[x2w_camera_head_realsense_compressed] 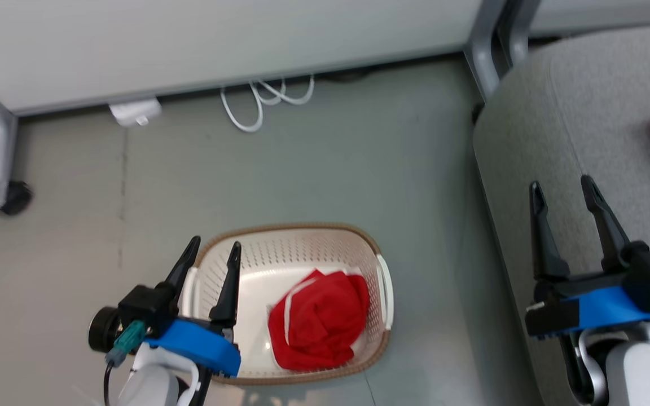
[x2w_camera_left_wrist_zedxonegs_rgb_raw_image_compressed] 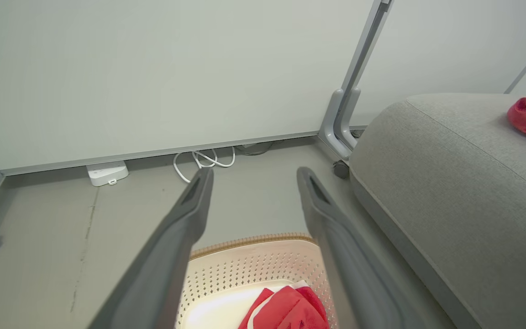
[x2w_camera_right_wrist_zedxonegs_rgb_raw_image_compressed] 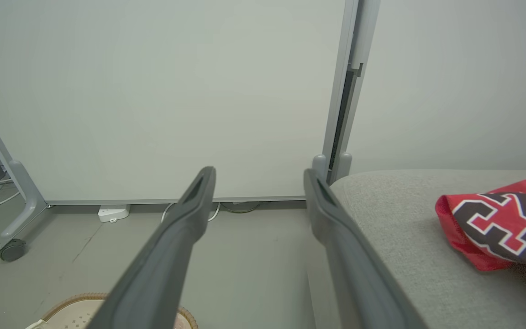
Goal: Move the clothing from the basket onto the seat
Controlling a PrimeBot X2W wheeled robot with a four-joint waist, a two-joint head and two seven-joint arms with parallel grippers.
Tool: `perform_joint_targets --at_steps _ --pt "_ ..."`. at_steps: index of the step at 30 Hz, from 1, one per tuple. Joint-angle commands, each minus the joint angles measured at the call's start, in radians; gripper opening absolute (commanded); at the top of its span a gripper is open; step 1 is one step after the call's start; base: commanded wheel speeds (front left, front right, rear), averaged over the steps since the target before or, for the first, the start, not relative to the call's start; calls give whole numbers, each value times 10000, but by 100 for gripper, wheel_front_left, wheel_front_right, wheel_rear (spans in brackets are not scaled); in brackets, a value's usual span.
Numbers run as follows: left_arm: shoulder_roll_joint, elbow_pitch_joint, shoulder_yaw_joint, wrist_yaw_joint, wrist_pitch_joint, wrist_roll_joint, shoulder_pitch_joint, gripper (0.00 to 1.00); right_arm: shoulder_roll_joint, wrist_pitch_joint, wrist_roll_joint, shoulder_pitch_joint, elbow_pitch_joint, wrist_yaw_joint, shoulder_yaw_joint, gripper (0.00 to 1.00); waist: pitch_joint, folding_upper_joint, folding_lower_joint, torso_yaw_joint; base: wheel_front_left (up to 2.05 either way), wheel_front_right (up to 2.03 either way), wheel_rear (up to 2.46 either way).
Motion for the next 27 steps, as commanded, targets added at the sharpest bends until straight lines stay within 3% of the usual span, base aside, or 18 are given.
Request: perform_joint_targets --at_steps 1,15,27 --pt "35 277 -90 -19 -28 70 -433 100 26 -109 -25 -398 54 -7 128 100 1500 0 -2 -831 0 0 0" --pt "575 3554 -1754 -74 -28 135 -2835 100 30 -755 204 -2035 449 -9 784 100 4261 0 -2 -2353 0 0 0" --pt "1166 5584 -1938 35 -28 -94 -4188 100 30 -1320 697 -2347 831 -9 1277 100 5816 0 -2 -3290 0 0 0"
